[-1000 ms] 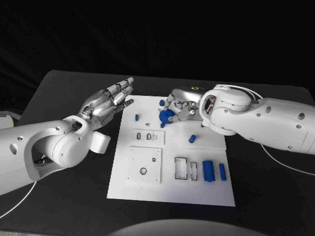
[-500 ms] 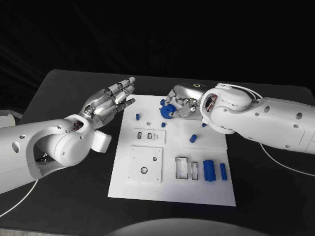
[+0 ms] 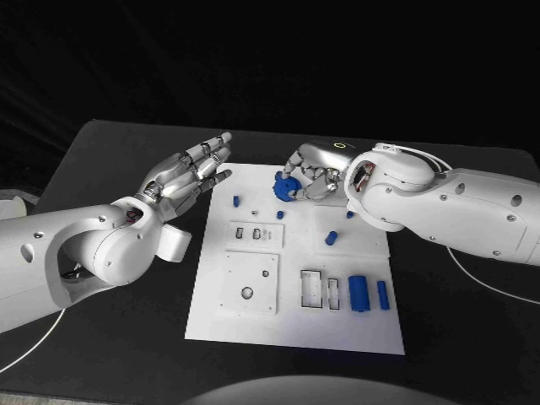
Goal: Assemble the parts on the task board
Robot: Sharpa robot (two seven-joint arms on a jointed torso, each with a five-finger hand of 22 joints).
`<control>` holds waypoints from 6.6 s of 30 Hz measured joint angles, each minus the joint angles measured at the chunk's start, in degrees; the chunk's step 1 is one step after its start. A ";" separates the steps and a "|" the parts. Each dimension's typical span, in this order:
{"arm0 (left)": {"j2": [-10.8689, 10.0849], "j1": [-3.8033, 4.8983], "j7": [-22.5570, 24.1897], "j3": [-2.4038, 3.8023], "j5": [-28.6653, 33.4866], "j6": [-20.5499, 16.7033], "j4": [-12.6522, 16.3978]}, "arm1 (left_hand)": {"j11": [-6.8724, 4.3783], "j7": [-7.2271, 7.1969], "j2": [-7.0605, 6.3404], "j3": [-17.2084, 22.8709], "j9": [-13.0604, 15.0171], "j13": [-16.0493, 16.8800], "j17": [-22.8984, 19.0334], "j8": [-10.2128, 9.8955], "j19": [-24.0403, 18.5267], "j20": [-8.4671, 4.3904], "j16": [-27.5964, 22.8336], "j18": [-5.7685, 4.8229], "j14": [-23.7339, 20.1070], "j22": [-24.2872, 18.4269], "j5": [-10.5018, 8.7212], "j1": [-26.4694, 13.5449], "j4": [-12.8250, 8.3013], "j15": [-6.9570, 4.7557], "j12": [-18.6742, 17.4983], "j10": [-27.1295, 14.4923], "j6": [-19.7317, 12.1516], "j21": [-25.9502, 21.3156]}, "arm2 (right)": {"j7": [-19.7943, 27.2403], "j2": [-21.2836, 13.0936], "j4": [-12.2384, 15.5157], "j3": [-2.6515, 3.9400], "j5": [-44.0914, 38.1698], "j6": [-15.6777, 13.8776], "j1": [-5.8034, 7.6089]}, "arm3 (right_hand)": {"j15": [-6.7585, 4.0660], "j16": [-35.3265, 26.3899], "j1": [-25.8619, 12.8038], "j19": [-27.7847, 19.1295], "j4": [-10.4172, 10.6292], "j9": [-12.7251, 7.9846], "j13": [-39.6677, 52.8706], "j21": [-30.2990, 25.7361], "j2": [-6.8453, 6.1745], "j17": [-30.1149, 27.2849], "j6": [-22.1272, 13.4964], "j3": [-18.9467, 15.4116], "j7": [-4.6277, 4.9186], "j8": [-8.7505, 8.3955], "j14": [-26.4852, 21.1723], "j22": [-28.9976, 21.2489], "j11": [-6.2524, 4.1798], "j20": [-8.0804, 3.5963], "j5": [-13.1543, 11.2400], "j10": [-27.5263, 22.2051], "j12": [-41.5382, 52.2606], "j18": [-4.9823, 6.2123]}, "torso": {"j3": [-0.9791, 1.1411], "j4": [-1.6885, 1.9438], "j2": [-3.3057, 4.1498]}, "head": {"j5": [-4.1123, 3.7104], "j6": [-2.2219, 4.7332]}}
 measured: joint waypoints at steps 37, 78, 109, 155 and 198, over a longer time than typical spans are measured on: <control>0.37 0.00 -0.05 0.00 0.01 0.05 -0.25 | 0.20 0.43 0.00 0.00 0.07 -0.01 -0.01 0.22 0.00 0.00 0.00 0.00 0.00 0.05 0.00 0.00 0.00 0.00 0.23 0.21 0.43 0.00 | -0.48 4.54 -3.36 0.07 0.45 2.96 0.07 | 0.43 -1.39 -1.70 -1.79 0.50 2.65 0.03 -4.26 1.05 0.04 -3.68 2.03 -1.20 -4.94 0.01 0.03 0.40 0.09 -5.72 -0.02 0.00 0.00 | -0.01 0.04 0.01 | -0.64 -0.07; -0.56 0.00 -0.14 0.00 0.02 0.18 0.07 | 0.20 0.83 0.00 0.15 0.05 0.03 0.08 0.22 0.21 0.20 0.22 -0.01 0.21 0.05 -0.01 0.00 -0.15 0.21 0.23 0.21 0.42 0.00 | -1.21 -6.12 3.62 0.04 1.70 -0.41 1.64 | -0.01 0.42 -1.97 -0.14 0.04 0.14 0.01 -2.83 0.72 0.01 -2.67 3.54 -1.36 -1.51 0.00 0.00 -0.32 -0.41 -13.28 -0.10 0.02 0.00 | -0.03 0.02 0.02 | -0.19 -0.47; -0.46 -0.02 -0.28 -0.06 0.03 0.59 -0.34 | 0.41 0.82 -0.22 0.31 0.04 0.08 0.12 0.22 0.20 0.20 0.46 -0.01 0.42 0.10 0.24 0.22 -0.31 0.82 0.65 0.42 0.42 0.00 | -0.87 -20.10 6.80 -0.22 -1.98 -3.52 -1.67 | -0.85 -2.65 -2.79 4.10 3.27 -0.55 0.00 3.17 0.37 0.00 -7.40 -1.57 -2.40 -2.56 0.00 0.04 -1.15 -1.23 -19.10 -0.10 0.01 -0.91 | 0.04 0.02 -0.02 | -0.75 -0.03; -0.01 -0.07 -1.38 -0.09 0.03 1.44 -1.62 | 0.82 0.82 -0.45 0.46 0.04 0.07 0.15 0.22 0.20 0.20 0.46 0.00 0.42 0.09 0.24 0.45 -0.46 0.81 0.65 0.42 0.41 0.00 | -0.66 -20.72 4.39 -0.29 -2.11 -2.73 -3.99 | -1.24 -6.72 0.39 2.92 9.55 -2.87 0.03 -1.79 -0.84 0.03 -7.62 -4.55 -2.27 -1.11 0.01 0.01 -1.55 -1.54 -17.09 -0.11 0.01 -0.90 | 0.02 -0.01 0.02 | -0.38 -0.70; 0.25 -0.14 -2.55 -0.14 0.03 2.17 -2.00 | 0.81 0.82 -0.45 0.63 0.03 0.06 0.14 0.22 0.41 0.41 0.46 0.00 0.22 0.14 0.45 0.45 -0.63 1.01 0.65 0.42 0.41 0.00 | 0.81 -19.92 3.95 -0.29 -2.07 -7.49 -4.16 | -1.23 -10.62 2.68 2.22 6.01 2.17 0.00 -6.00 0.66 0.02 4.13 -4.30 -2.39 6.92 0.01 0.04 -1.54 -1.84 -17.12 -0.11 0.00 -0.90 | 0.05 0.03 0.01 | 0.05 -0.76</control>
